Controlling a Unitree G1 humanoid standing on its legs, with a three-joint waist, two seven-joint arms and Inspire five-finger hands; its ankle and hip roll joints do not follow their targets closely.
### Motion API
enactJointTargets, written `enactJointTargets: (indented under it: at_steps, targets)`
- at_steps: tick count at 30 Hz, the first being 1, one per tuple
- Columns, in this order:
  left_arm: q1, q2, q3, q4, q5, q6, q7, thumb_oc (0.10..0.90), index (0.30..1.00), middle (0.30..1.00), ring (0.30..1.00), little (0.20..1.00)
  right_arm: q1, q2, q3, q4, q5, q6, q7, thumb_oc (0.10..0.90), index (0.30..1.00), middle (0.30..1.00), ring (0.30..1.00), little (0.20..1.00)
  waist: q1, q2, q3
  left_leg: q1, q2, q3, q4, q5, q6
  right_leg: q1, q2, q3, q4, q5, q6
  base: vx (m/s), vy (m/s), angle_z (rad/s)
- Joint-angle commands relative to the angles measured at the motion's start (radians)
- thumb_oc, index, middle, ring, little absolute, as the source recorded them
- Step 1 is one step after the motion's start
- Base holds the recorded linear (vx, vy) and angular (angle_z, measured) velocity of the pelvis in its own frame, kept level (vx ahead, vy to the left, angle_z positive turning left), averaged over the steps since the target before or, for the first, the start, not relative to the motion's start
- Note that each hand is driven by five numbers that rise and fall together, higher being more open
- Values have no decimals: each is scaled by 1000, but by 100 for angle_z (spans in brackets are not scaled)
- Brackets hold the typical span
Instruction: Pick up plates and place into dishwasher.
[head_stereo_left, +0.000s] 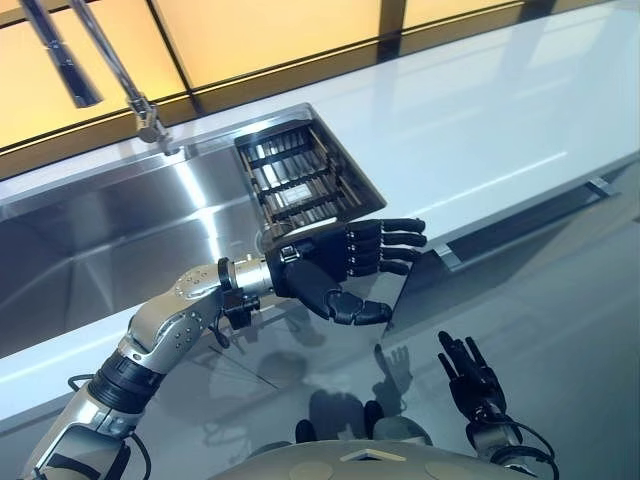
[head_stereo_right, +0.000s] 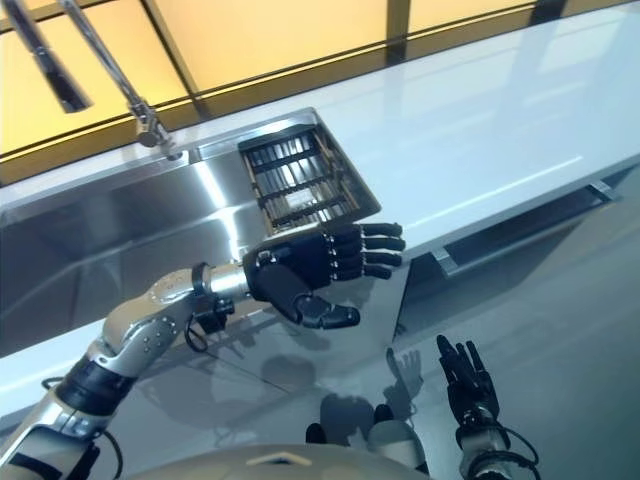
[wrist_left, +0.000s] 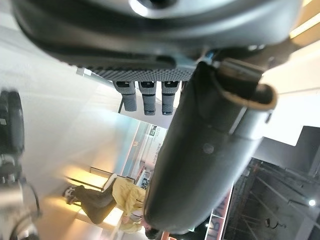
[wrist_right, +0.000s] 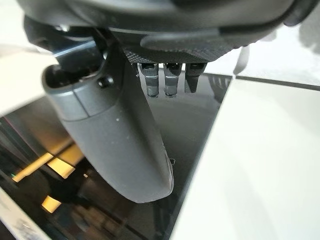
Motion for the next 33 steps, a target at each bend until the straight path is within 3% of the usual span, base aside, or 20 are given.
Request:
enactJointTargets:
  at_steps: [1,5,6,11,16,22,28,30,33]
  targets:
    - [-90,-69,60,-83,-157,-107,12,800,900,900,900,900,-88,-28,-10,33,-29,-26,23,800,900,900,900,900,27,9,-47,27,-8,60,33,-112,11,-6,32,12,56,-86,47,-16,-43,21]
    - [-59,-90,73,-83,-149,-77,-33,800,900,900,900,900,-88,-28,-9,44,-55,-10,24,800,900,900,900,900,38,6,-47,22,-8,45,37,-109,7,-5,32,0,59,-89,43,-22,-50,14]
    - [-26,-113,59,-82,-160,-24,-77,800,900,900,900,900,-93,-30,0,58,-75,-6,32,800,900,900,900,900,51,1,-47,15,-7,31,47,-109,5,-5,33,-9,60,-92,36,-50,-104,20]
    - [23,-183,10,-30,-206,82,-100,800,900,900,900,900,-121,-44,25,77,-89,6,39,800,900,900,900,900,71,-9,-43,-11,-11,4,91,-122,4,-8,36,-9,58,-96,21,-68,-88,29]
    - [86,-231,-25,84,-183,106,-77,800,900,900,900,900,-153,-62,24,110,-93,22,39,800,900,900,900,900,80,-8,-39,-13,-18,-18,95,-125,5,-6,41,-1,56,-98,19,-39,-33,4]
    - [129,-232,-26,124,-169,120,-133,800,900,900,900,900,-165,-76,9,136,-103,37,39,800,900,900,900,900,84,-1,-35,-14,-19,-23,87,-120,4,-9,40,2,54,-99,22,-27,-12,0]
    - [187,-232,-21,133,-159,231,-176,800,900,900,900,900,-166,-88,-4,154,-130,56,38,800,900,900,900,900,91,8,-27,-19,-17,-18,93,-118,-3,-10,35,-9,50,-96,22,3,-5,0]
    - [214,-239,-31,190,-122,302,-214,800,900,900,900,900,-169,-94,-5,158,-157,65,48,800,900,900,900,900,90,9,-25,-24,-16,-15,97,-116,-6,-10,37,-9,46,-94,20,18,-16,0]
    - [231,-242,-45,237,-75,319,-241,800,900,900,900,900,-169,-98,-4,157,-175,68,52,800,900,900,900,900,88,11,-22,-26,-15,-13,98,-114,-9,-11,38,-9,43,-92,19,0,0,0]
